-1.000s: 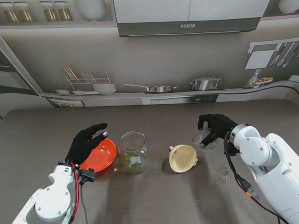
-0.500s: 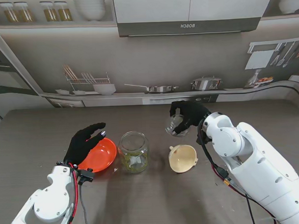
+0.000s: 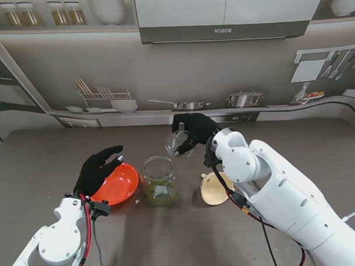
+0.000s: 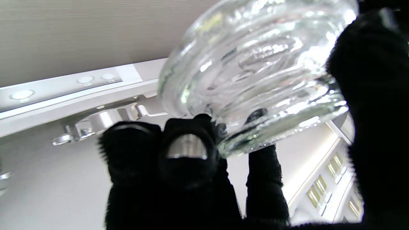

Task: Pour mung beans into a glass jar with a funnel

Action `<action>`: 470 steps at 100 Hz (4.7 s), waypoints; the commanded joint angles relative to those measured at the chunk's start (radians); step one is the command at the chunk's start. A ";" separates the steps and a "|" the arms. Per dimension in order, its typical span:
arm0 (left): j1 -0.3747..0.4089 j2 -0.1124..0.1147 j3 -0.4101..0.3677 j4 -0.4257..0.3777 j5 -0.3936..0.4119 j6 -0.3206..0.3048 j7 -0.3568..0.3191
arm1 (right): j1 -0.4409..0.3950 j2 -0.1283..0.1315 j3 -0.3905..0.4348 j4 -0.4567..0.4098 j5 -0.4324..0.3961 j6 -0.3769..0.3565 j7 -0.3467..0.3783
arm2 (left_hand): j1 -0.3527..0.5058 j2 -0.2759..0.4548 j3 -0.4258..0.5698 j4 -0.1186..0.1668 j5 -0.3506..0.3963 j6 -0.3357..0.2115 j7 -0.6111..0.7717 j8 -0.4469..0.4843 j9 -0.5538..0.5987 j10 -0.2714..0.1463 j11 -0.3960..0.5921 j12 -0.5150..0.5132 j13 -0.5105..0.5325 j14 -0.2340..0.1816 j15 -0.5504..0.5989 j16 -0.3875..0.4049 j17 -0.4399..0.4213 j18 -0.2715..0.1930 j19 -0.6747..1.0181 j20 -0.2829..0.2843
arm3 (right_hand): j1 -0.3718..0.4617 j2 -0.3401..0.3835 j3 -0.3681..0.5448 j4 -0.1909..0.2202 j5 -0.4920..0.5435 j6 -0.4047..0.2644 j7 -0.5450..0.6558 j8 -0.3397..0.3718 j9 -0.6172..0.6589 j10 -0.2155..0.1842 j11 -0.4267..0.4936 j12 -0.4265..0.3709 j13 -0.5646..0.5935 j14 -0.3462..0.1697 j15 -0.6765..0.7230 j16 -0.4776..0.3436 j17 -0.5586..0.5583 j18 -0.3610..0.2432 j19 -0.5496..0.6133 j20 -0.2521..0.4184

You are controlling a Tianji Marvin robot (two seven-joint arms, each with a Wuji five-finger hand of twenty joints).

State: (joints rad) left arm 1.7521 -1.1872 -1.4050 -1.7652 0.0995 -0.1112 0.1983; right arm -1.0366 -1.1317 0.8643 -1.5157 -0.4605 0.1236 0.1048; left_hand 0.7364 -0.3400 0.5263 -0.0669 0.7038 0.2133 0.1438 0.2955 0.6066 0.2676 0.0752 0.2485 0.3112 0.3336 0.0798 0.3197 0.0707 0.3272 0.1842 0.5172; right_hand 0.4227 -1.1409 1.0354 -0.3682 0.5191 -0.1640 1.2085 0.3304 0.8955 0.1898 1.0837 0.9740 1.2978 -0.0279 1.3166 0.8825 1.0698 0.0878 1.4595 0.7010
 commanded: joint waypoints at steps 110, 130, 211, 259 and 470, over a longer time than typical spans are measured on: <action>0.019 -0.008 -0.016 -0.019 -0.006 -0.017 -0.002 | 0.179 -0.128 -0.283 0.266 0.086 -0.066 -0.090 | -0.004 0.037 -0.015 -0.010 0.022 -0.001 0.004 0.005 -0.015 -0.004 -0.013 -0.002 -0.021 -0.001 -0.016 -0.013 -0.017 -0.036 -0.023 0.016 | 0.395 0.157 0.502 0.112 0.176 0.038 0.273 0.094 0.050 -0.197 0.014 -0.003 0.028 -0.184 0.035 0.013 0.025 -0.026 0.030 0.014; 0.019 -0.007 -0.015 -0.019 -0.006 -0.015 -0.004 | 0.179 -0.127 -0.295 0.263 0.070 -0.061 -0.088 | -0.004 0.037 -0.015 -0.010 0.025 -0.002 0.004 0.005 -0.014 -0.003 -0.013 -0.003 -0.021 -0.001 -0.016 -0.013 -0.018 -0.036 -0.023 0.016 | 0.395 0.163 0.497 0.112 0.173 0.038 0.272 0.095 0.046 -0.199 0.015 -0.003 0.028 -0.180 0.036 0.012 0.022 -0.019 0.024 0.012; 0.019 -0.006 -0.016 -0.020 -0.006 -0.014 -0.008 | 0.198 -0.109 -0.332 0.272 -0.019 -0.104 -0.075 | -0.005 0.038 -0.017 -0.010 0.034 0.006 0.007 0.007 -0.014 0.003 -0.014 -0.003 -0.020 -0.002 -0.016 -0.013 -0.018 -0.035 -0.023 0.017 | 0.326 0.307 0.375 0.089 0.104 -0.039 0.232 0.069 -0.046 -0.243 -0.003 -0.038 0.025 -0.110 -0.018 -0.052 -0.076 0.062 -0.065 0.043; 0.023 -0.006 -0.018 -0.024 -0.008 -0.011 -0.009 | 0.209 -0.106 -0.349 0.284 -0.039 -0.130 -0.071 | -0.005 0.038 -0.017 -0.010 0.038 0.008 0.009 0.008 -0.012 0.002 -0.013 -0.002 -0.019 -0.001 -0.016 -0.013 -0.017 -0.035 -0.023 0.017 | 0.288 0.283 0.386 0.082 0.070 -0.029 0.148 0.054 -0.097 -0.248 -0.024 -0.080 0.026 -0.105 -0.095 -0.104 -0.151 0.055 -0.070 0.073; 0.013 0.003 -0.009 -0.020 -0.026 0.017 -0.061 | 0.182 -0.069 -0.332 0.289 -0.157 -0.219 -0.106 | -0.001 0.045 -0.027 -0.008 0.041 0.012 0.009 0.009 -0.016 0.001 -0.014 -0.002 -0.020 0.001 -0.016 -0.012 -0.020 -0.037 -0.023 0.018 | 0.057 0.360 0.386 0.226 -0.048 0.008 -0.167 0.184 -0.317 -0.220 -0.174 -0.278 -0.099 -0.068 -0.287 -0.193 -0.277 0.063 -0.135 0.059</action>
State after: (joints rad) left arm 1.7635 -1.1834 -1.4155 -1.7830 0.0781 -0.0982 0.1586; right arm -0.8494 -1.2047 0.5320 -1.2364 -0.6114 -0.0917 -0.0117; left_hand 0.7364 -0.3400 0.5260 -0.0669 0.7168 0.2262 0.1475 0.2994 0.6066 0.2725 0.0752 0.2485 0.3112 0.3345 0.0798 0.3196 0.0698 0.3271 0.1840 0.5174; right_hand 0.3834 -0.9383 1.1852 -0.3313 0.4275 -0.1508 0.9014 0.4184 0.6000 0.0471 0.9071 0.7105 1.2067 -0.0363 1.0401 0.6941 0.8032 0.1305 1.3291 0.7496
